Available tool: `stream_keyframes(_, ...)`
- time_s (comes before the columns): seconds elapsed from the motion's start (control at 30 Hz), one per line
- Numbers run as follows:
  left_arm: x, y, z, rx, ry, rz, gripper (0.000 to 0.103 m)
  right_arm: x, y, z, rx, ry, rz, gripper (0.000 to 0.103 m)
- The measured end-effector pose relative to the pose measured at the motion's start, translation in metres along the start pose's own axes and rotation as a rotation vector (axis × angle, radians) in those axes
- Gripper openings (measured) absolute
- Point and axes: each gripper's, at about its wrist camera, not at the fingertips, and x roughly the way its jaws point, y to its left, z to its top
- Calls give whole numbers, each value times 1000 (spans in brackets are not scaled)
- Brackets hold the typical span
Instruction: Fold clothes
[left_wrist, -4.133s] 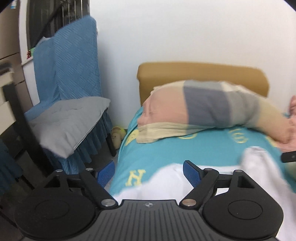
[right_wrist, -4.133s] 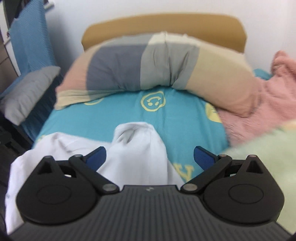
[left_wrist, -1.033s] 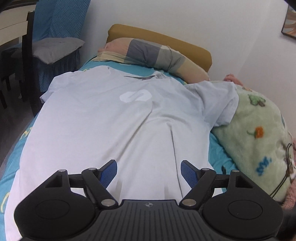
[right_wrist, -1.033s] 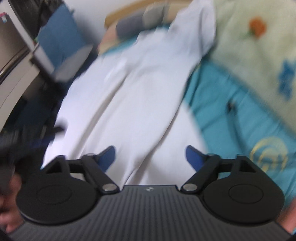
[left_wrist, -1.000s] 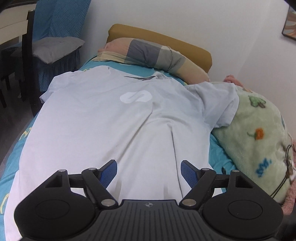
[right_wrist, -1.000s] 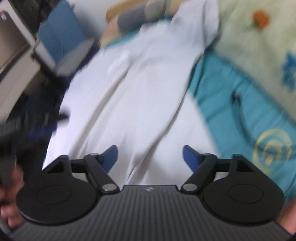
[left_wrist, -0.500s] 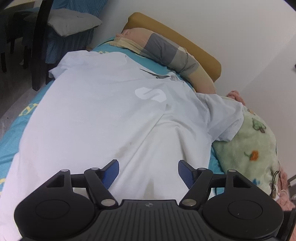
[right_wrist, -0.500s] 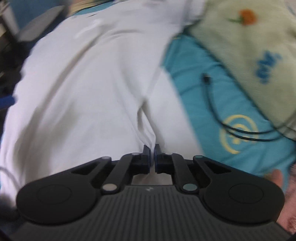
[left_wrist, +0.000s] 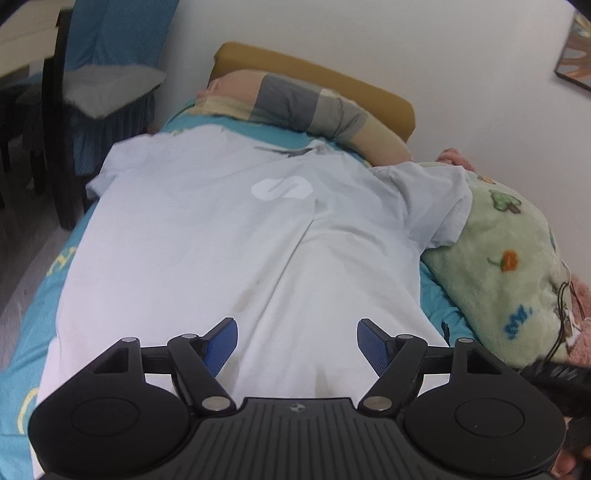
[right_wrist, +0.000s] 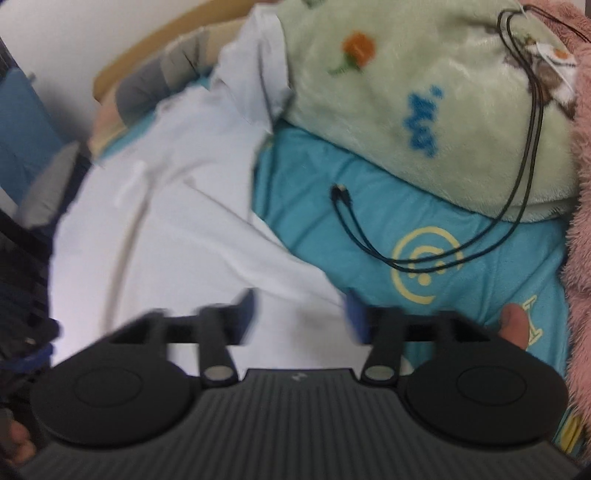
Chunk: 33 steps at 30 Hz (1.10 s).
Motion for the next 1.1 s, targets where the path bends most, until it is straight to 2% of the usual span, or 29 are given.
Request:
stream_keyframes(0.03,-5,-1,0,3,-9,1,76,-10,4,2,3,-20,32,82)
stream_keyframes(0.17,-24,-4,0,13,-46,8,76,-50,22,9,0,-87,172,80)
stream_keyframes(0.37,-91,-11,36,-9,-103,61,79,-107,52,32,-37,-204,173,80)
stream_keyframes(0.43,-113,-17,47,-38,-98,67,80,-127,60,42,-25,-235,171,80)
stream_keyframes(0.53,-141,-30,62,-112,-80,14,83,-154,73,56,-37,-282,178,80)
stream_keyframes(0.6,-153,-42,70,-123,-107,-21,88,-164,81,63,-48,-294,157,80)
stream_keyframes(0.63,-158,-49,74,-125,-122,-35,88,-164,82,67,-36,-295,159,80)
stream_keyframes(0.7,-158,-62,78,-63,-163,-25,88,-165,84,75,-11,-296,165,80)
stream_keyframes(0.8,-145,-78,75,44,-231,14,91,-138,77,74,-18,-288,187,81)
stream_keyframes(0.9,-117,-78,66,64,-244,49,91,-111,70,73,-24,-279,209,83)
stream_keyframes(0.97,-93,-74,62,64,-229,51,92,-93,66,72,-29,-274,224,91)
stream_keyframes(1.1,-50,-56,48,38,-241,63,97,-49,43,69,13,-276,260,91)
